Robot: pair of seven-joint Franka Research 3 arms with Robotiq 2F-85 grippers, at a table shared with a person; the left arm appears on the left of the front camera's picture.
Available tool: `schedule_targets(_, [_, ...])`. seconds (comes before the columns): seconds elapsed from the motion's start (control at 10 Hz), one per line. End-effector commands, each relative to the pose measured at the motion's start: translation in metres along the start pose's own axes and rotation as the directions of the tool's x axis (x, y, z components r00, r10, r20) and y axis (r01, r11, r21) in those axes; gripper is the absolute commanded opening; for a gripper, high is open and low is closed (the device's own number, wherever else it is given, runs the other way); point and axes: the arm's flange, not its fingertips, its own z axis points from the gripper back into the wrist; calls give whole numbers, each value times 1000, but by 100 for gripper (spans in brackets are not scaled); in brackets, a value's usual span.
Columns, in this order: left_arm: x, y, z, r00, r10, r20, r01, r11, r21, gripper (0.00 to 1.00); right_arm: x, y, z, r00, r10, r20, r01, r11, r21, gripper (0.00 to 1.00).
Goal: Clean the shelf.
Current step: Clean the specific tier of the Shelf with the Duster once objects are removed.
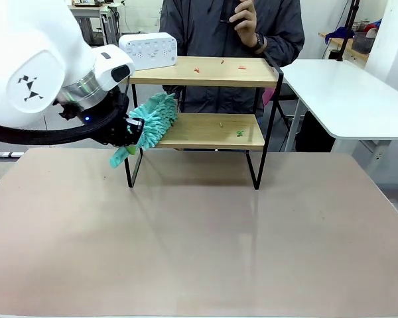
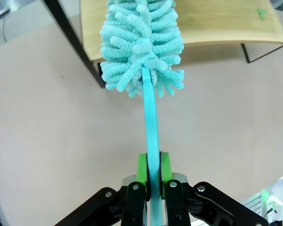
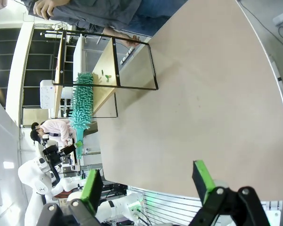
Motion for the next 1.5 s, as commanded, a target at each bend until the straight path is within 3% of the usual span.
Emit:
schedule_targets(0.0, [15, -25, -6, 999, -2, 36, 3, 1000, -28, 13, 1, 1, -1, 1000, 23, 10, -23, 1000, 20, 100])
schedule_targets(0.4, [37, -78, -24, 995, -102, 11, 103, 993, -64, 13, 1, 1, -1, 1000, 23, 10, -23, 1000, 20, 100])
schedule_targets(0.7, [38, -93, -21, 986, -169, 7, 168, 981, -95, 13, 1, 1, -1, 1000, 23, 10, -23, 1000, 20, 100])
schedule_targets(1.1, [23, -83, -7, 922, -384, -50, 363, 902, -232, 13, 1, 1, -1, 1000, 23, 10, -23, 1000, 20, 100])
schedule_targets(1.4, [5, -64, 6, 860, -503, -82, 483, 855, -188, 13, 1, 1, -1, 1000, 23, 10, -23, 1000, 20, 100])
